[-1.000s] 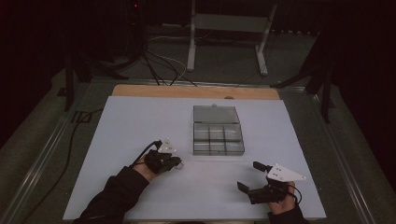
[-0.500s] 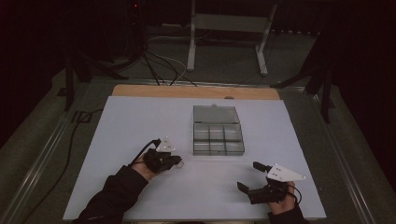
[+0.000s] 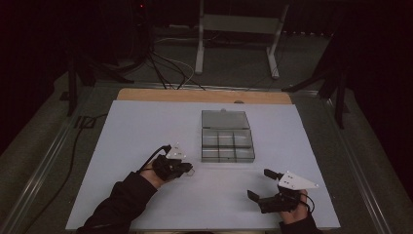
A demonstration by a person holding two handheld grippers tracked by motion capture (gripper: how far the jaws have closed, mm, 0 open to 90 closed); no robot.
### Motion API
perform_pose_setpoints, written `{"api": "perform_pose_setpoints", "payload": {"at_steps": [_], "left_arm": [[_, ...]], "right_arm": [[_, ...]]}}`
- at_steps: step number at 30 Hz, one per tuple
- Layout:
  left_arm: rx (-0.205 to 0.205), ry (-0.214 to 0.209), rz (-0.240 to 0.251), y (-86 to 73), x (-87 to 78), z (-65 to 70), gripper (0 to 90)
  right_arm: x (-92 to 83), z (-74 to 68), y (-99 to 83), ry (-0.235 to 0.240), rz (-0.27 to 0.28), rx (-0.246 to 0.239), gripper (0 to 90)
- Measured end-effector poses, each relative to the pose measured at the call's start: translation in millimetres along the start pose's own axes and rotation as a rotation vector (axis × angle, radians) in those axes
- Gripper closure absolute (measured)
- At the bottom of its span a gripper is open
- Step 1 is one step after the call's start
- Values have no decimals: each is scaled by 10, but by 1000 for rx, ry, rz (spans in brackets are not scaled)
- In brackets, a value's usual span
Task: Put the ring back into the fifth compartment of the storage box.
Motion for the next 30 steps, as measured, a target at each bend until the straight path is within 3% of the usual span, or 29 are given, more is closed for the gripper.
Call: {"api": "perform_pose_setpoints", "payload": {"at_steps": [30], "left_arm": [[40,-62,29,349,46,43,886]], "right_arm": [[-3,-6,-1,-1,0,-2,0]]}}
Point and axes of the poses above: each handheld gripper's, and its own axes: x roughly forward along the jaws, y roughly out of its top, z roughly to its right, the point moved 5 cm from there along x, roughly forward along the jaws, and after that the axes turned 14 degrees about -z, right-handed, at the moved point
